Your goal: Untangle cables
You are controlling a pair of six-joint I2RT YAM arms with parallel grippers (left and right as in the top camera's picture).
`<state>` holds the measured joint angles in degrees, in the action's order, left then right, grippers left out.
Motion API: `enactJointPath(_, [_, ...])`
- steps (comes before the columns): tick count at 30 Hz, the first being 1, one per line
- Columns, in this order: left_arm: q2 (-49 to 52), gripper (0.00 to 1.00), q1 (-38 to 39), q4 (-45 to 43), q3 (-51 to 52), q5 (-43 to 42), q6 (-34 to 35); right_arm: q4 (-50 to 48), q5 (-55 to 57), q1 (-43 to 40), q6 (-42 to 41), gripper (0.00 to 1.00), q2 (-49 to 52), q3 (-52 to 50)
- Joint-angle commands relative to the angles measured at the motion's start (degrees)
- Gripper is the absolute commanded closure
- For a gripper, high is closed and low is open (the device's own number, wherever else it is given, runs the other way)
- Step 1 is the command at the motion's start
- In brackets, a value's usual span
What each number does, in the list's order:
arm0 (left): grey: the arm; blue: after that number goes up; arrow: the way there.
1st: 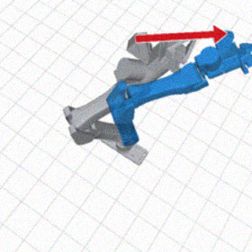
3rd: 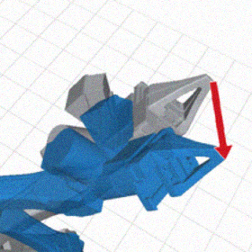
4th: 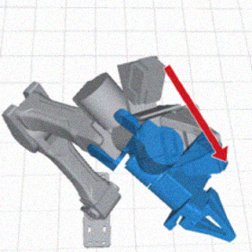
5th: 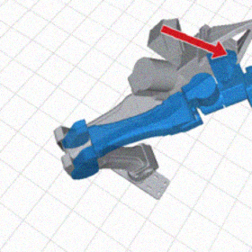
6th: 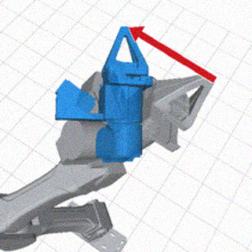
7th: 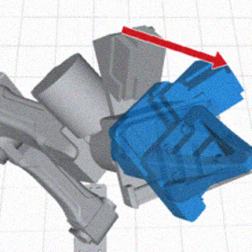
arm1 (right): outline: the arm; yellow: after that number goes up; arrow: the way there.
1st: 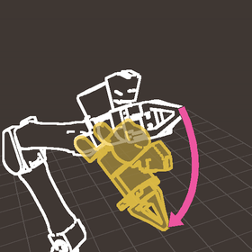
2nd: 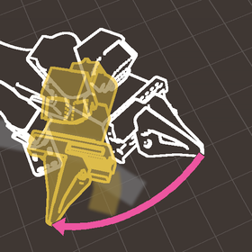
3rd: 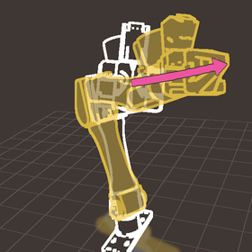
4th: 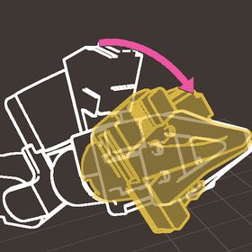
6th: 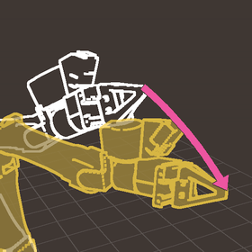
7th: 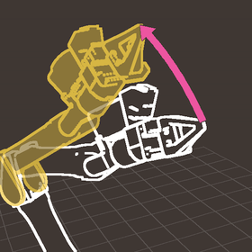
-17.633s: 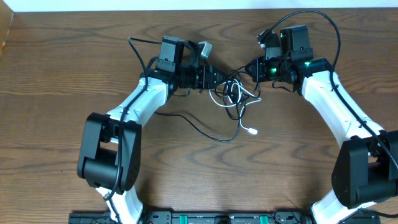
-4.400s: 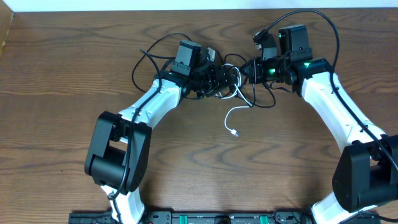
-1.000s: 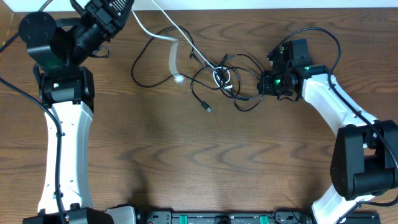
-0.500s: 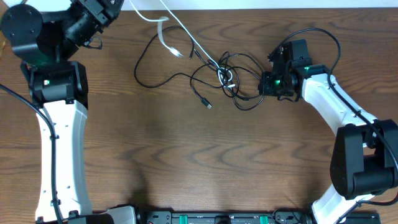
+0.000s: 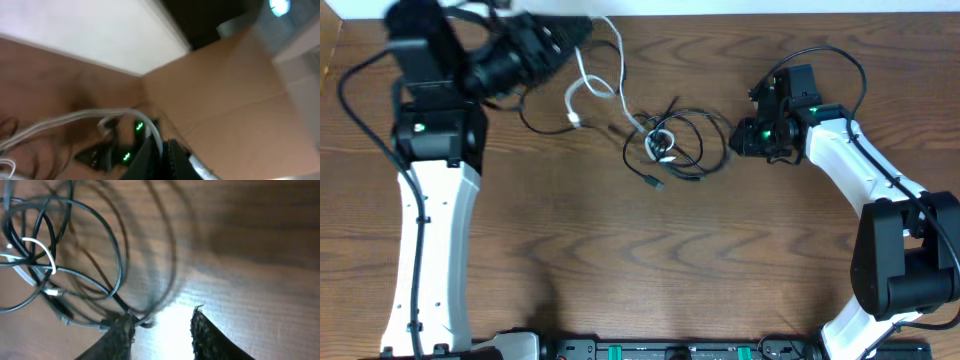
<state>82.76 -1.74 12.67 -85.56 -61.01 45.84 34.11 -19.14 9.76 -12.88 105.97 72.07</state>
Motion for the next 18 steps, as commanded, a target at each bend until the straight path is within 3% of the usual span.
enactJointPath(1, [1.0, 0.93, 1.0, 5.7, -0.9, 4.7, -13.2, 1.3, -1.3, -0.3, 2.2, 0.61, -1.2, 1.8])
enactJointPath(9, [6.4, 0.93, 1.1, 16.8, -0.9, 8.2, -21.4, -4.2, -11.9, 1.3, 2.8, 0.6, -1.7, 2.3])
enactJointPath(18, [8.0, 0.93, 1.1, 35.2, -0.9, 37.7, -29.8, -12.2, -14.1, 6.3, 2.9, 0.6, -1.7, 2.2])
